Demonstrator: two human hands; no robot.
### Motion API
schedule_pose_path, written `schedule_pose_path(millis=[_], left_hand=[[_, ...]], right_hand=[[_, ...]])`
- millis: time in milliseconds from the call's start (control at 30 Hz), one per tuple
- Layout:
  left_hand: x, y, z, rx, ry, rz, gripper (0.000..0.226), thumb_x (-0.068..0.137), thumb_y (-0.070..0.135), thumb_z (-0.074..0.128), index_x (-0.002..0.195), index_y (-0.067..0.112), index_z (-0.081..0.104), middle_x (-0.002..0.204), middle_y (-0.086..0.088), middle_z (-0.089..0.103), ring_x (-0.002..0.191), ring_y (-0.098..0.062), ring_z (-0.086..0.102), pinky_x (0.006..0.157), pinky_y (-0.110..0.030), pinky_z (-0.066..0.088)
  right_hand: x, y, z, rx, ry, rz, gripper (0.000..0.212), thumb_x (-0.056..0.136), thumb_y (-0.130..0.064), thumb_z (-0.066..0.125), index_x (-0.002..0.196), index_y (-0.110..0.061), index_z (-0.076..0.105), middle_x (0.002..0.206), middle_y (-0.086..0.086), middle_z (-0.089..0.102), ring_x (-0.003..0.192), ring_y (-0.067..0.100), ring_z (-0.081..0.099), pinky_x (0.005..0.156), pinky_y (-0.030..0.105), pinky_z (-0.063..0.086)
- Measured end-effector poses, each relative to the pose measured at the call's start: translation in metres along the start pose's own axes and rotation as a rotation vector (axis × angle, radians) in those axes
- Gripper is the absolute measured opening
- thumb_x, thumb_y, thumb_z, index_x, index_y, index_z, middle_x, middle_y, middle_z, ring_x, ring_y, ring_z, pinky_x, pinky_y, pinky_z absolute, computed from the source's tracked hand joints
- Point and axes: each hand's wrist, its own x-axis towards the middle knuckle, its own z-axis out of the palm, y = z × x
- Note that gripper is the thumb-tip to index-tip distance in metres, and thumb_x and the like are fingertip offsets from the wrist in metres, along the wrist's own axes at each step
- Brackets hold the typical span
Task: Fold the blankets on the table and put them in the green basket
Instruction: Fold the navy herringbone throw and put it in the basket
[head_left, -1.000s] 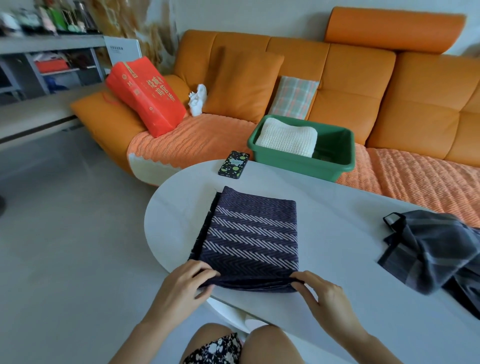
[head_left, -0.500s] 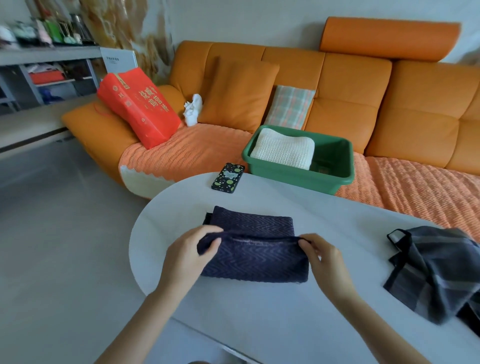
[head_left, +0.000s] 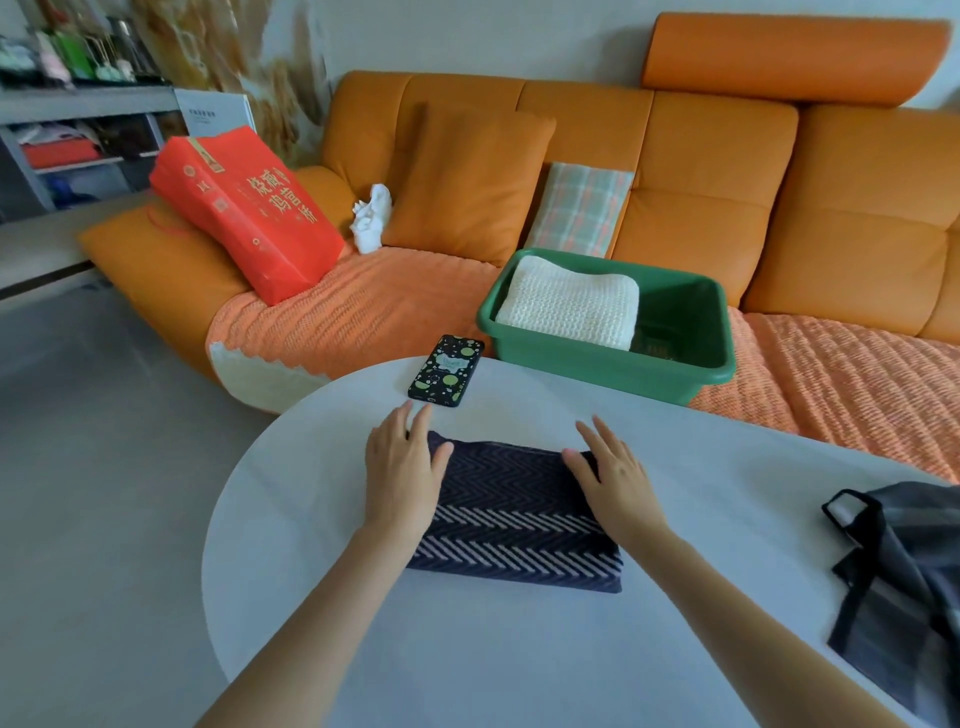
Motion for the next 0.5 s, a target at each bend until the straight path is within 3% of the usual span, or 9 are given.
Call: schedule_pose_path(millis=[33,100,167,267,333,433,500], left_hand=[[-0.010,0.003,-0.001,-0.003,0.018,0.078,0.050,0.094,0.036,0.048,0.137,0.010,0.042,0.143,-0.013,0.042,0.134,-0.030,0.035,0.110,-0.045,0.027],[-0.033,0.008,0.002,0.013,-0.110,0.194,0.060,0.094,0.050,0.022,0.142,0.017,0.035,0.149,-0.005,0.034,0.140,-0.024,0.025,0.115,-0.044,0.018],[-0.054,0.005,0.009,0.123,-0.222,0.237,0.070,0.090,0.055,-0.003,0.145,0.025,0.029,0.153,0.001,0.025,0.142,-0.019,0.022,0.113,-0.041,0.018],[-0.068,-0.004,0.010,0.161,-0.311,0.154,0.060,0.097,0.053,0.007,0.138,0.027,0.043,0.143,-0.001,0.045,0.131,-0.021,0.043,0.097,-0.043,0.042],[-0.069,-0.007,0.005,0.182,-0.329,0.137,0.060,0.097,0.055,0.010,0.135,0.027,0.048,0.139,-0.001,0.049,0.127,-0.023,0.047,0.092,-0.045,0.046],[-0.076,-0.012,-0.006,0.208,-0.330,0.077,0.066,0.096,0.058,0.007,0.128,0.027,0.056,0.133,-0.005,0.055,0.122,-0.031,0.052,0.090,-0.053,0.046],[-0.088,-0.012,-0.014,0.120,-0.306,0.010,0.073,0.091,0.065,0.005,0.131,0.028,0.054,0.139,-0.008,0.049,0.132,-0.035,0.039,0.102,-0.054,0.034]], right_hand=[[-0.004,-0.002,0.000,-0.035,-0.010,-0.091,0.056,0.097,-0.048,0.033,0.148,-0.028,0.021,0.157,-0.009,0.011,0.145,0.015,0.010,0.117,0.035,0.012],[-0.011,0.000,0.005,-0.148,-0.088,-0.219,0.060,0.097,-0.050,0.032,0.149,-0.032,0.011,0.157,-0.011,0.004,0.145,0.010,0.001,0.119,0.032,0.004],[-0.015,0.007,0.011,-0.169,-0.181,-0.208,0.059,0.096,-0.056,0.024,0.149,-0.031,0.014,0.156,-0.006,0.018,0.144,0.013,0.010,0.118,0.031,0.006],[-0.025,0.012,0.014,-0.202,-0.141,-0.201,0.085,0.079,-0.075,0.001,0.146,-0.028,0.024,0.141,-0.006,0.038,0.132,0.016,0.027,0.115,0.030,0.014],[-0.041,0.011,0.014,-0.237,-0.121,-0.185,0.085,0.081,-0.072,-0.001,0.146,-0.025,0.026,0.137,-0.004,0.040,0.128,0.018,0.031,0.112,0.030,0.020],[-0.086,0.007,0.019,-0.226,-0.012,-0.131,0.089,0.086,-0.069,-0.007,0.136,-0.017,0.044,0.118,0.000,0.056,0.108,0.023,0.048,0.099,0.033,0.039],[-0.120,0.005,0.024,-0.232,0.076,-0.135,0.071,0.093,-0.060,0.003,0.124,-0.018,0.052,0.099,-0.003,0.060,0.089,0.018,0.051,0.082,0.031,0.050]])
